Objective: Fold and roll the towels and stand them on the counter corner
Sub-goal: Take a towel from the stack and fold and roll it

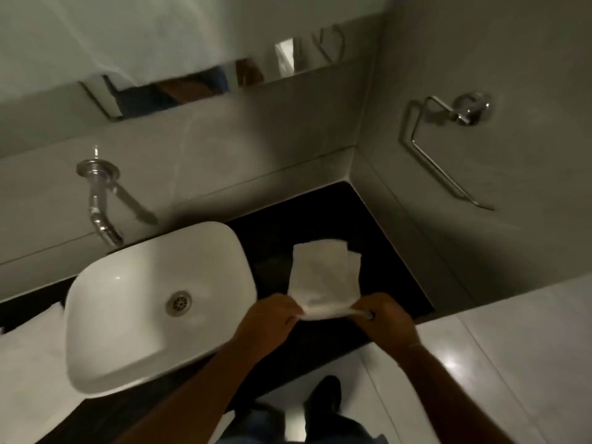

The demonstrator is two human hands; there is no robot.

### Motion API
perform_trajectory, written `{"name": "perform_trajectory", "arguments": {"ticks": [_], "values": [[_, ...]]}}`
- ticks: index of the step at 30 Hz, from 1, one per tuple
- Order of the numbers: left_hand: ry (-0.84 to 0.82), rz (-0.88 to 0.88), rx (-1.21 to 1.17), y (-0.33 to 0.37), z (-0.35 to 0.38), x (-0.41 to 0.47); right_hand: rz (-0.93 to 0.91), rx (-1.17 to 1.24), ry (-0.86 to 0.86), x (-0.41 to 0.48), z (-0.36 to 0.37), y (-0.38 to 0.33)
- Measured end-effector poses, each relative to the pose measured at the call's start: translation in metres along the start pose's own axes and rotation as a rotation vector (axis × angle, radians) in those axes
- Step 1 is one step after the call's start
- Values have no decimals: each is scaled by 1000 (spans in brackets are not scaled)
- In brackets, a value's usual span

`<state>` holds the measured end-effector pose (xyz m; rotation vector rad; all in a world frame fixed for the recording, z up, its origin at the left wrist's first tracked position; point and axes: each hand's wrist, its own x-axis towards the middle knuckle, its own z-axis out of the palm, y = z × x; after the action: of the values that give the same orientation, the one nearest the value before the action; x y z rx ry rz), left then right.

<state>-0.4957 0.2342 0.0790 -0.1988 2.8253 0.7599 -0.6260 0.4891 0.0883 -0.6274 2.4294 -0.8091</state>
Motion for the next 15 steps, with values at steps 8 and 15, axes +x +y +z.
{"name": "perform_trajectory", "arguments": {"ticks": [8, 15], "values": [[-107, -373, -279, -22, 94, 2, 317, 225, -104, 12, 94, 76], [-1, 76, 205, -22, 122, 12, 233, -142, 77, 26, 111, 65]]}}
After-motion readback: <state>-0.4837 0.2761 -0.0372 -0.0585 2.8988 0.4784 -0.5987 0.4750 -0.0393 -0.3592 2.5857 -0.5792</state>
